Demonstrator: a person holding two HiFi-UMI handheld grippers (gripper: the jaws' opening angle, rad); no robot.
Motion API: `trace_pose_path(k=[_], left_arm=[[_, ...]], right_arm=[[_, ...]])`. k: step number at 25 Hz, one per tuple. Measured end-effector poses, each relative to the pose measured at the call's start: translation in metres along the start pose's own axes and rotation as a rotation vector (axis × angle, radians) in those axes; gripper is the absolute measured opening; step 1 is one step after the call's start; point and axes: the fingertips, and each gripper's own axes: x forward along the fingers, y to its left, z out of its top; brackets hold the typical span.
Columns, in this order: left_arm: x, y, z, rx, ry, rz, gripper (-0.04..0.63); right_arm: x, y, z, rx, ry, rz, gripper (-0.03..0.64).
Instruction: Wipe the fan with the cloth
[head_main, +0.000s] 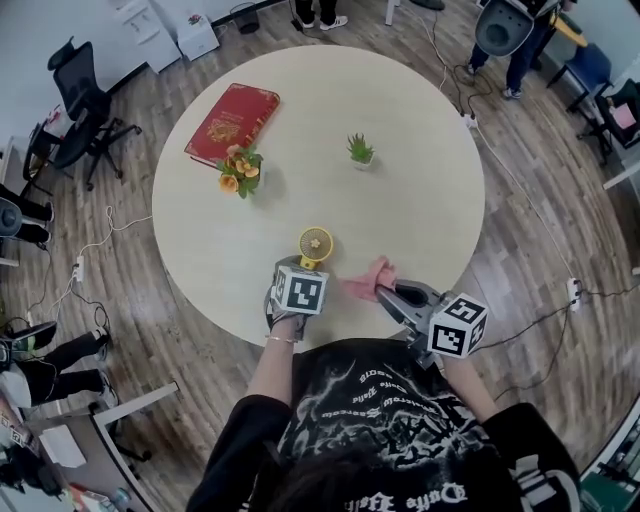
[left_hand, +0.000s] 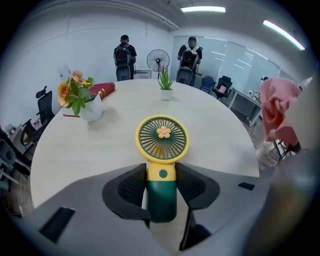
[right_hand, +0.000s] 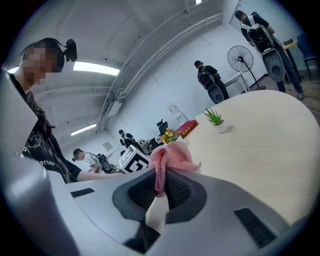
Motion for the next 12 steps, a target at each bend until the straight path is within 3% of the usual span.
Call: trace_pose_path(k=[5,12], left_arm=[[0.010,-0.008,-0.016,0.013,0.060,-0.016,0.199],[0.010,-0.015,-0.016,-0.040,0.035,-0.053,0.202]], right_arm=[[-0.003,-0.005,-0.002,0.015,-0.005,-0.024,0.028],[-0.004,-0.012,-0.008,0.037,0.005,-0.048,0.028]])
